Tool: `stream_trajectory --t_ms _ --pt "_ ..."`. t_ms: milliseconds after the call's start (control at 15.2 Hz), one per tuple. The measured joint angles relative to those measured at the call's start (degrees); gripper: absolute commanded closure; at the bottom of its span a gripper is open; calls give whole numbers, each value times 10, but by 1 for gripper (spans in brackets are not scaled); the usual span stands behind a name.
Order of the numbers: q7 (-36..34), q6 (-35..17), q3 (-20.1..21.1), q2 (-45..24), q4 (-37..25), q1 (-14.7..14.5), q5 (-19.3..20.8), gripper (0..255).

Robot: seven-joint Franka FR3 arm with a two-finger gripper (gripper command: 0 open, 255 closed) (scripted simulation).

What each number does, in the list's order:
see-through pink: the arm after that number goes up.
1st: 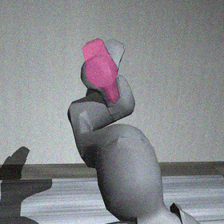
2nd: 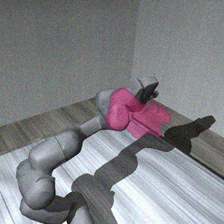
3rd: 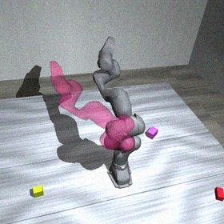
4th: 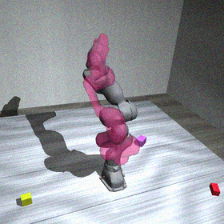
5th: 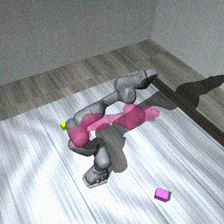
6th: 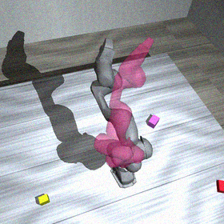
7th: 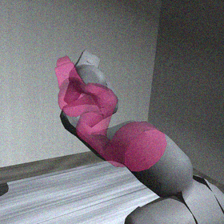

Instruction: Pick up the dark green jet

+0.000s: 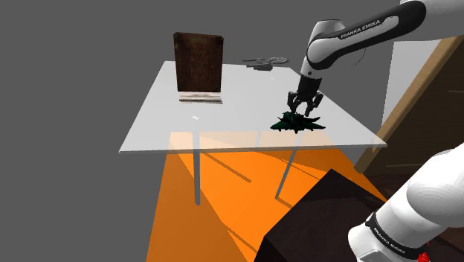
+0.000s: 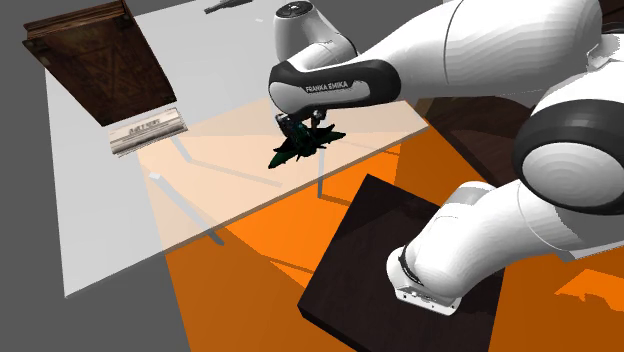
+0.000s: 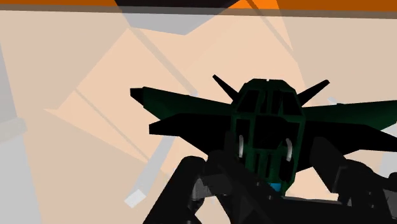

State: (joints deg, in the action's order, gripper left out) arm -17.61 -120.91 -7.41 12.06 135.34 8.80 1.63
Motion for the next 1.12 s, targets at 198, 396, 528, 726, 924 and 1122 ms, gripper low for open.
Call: stream_trajectory --t_ms 198,396,528,726,924,1122 --pt "0 -1 0 0 0 0 0 255" --pt "0 -1 0 -1 0 0 0 255" --pt "0 -1 0 0 0 0 0 255" --pt "0 8 0 5 -4 0 1 255" --pt "0 30 0 9 -21 0 1 255" --pt "-2 56 2 23 -33 0 2 255"
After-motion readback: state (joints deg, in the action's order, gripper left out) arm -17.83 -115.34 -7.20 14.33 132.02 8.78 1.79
